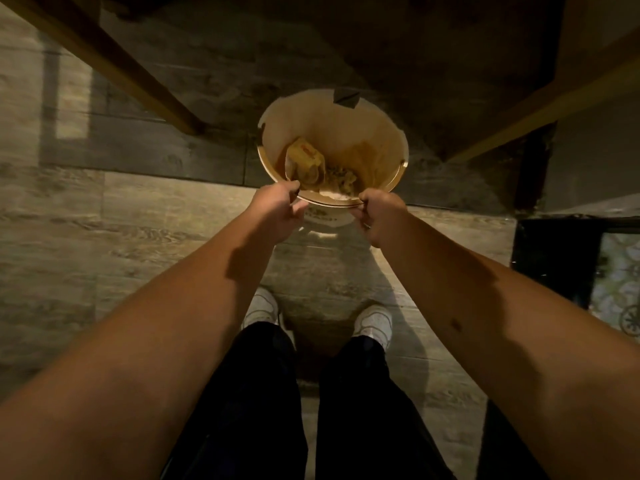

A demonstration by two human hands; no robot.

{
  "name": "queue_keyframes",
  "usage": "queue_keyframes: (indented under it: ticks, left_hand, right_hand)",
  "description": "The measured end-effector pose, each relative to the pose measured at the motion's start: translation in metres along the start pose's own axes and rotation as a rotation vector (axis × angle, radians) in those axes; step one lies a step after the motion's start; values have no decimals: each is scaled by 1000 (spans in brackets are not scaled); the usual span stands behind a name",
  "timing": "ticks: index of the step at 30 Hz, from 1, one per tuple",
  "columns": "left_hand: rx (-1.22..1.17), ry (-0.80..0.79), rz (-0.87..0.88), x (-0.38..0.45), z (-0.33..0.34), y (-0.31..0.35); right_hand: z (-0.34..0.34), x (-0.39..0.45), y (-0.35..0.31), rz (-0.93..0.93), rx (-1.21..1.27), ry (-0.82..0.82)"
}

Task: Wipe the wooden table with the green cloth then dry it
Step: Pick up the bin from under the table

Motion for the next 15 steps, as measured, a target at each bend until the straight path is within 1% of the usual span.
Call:
queue_keyframes:
  ticks: [2,4,7,9,12,15]
  left_hand:
    - [55,32,-24,-5,-5,-9]
    - [85,74,-58,-17,-10,-19]
    - [35,140,-99,-53,-15,-32]
    - [-45,184,-98,-86,-15,-37]
    - [-162,208,-69,-145,-14,-41]
    - [-166,218,-52,-206,-8,-43]
  right_hand:
    - [-5,-9,2,-94,-9,20]
    - [-12,-28,4,-140,-21,24]
    - [-29,-66,9,-120,-41,11]
    - [-41,-98,10,-114,-69,-4]
    - [-56,-152,7,-112,-83,-13]
    - [-73,-209,-1,-117,-88,-34]
Point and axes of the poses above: each hand's wrist, its own x-axis towards the middle knuckle, its own z-axis out of the palm, y = z × x, the point moved 2 cm from there along x, towards the middle knuckle, and after that the axes turned 1 degree about -z, right-handed, at the moved point
